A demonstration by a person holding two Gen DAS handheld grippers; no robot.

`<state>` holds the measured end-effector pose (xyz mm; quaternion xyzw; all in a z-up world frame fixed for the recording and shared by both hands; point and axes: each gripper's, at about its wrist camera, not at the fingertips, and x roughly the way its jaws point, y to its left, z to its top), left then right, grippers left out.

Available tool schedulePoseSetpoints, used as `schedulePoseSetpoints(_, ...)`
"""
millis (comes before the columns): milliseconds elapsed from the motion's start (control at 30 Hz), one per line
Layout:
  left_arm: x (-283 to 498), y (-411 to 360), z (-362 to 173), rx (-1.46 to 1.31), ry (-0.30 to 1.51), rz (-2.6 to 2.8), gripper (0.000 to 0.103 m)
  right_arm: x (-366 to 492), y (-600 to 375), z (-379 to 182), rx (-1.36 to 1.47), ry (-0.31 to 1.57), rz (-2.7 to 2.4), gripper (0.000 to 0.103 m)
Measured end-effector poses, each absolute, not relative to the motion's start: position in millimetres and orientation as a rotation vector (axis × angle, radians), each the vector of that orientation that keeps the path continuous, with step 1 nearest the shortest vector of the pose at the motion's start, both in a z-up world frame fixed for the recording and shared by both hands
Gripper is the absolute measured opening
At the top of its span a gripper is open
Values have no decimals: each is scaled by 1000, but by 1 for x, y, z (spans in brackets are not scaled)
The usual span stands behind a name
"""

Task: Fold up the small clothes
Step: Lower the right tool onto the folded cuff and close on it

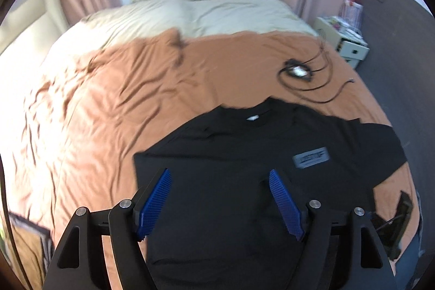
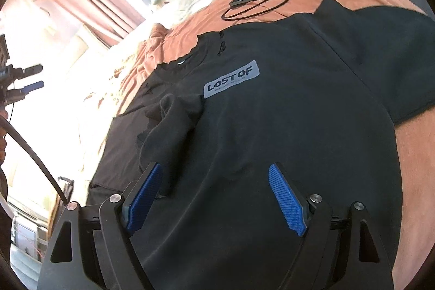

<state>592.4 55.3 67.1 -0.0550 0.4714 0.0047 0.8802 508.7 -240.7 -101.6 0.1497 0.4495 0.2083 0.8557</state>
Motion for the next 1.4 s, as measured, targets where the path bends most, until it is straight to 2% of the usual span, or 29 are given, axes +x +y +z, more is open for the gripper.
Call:
schedulePoseSetpoints(333,551,133,19,-217,999,59,76,502,-178,-88,97,938,436,80)
schedulePoseSetpoints(600,528,173,-38,-288,1055,58,66,506,-125,-77,-81,962,403,80)
schedulePoseSetpoints(767,514,191,-69,-326,1072,58,64,504,-88,-74,-213,956,370,80)
schedulePoseSetpoints(967,500,209,-96,-428,1049,69,46,502,-49,-72,-338,937,374,80)
schedulePoseSetpoints(1400,480,212,-122,-530,996,118,46,515,3,-87,-495,948,400,80)
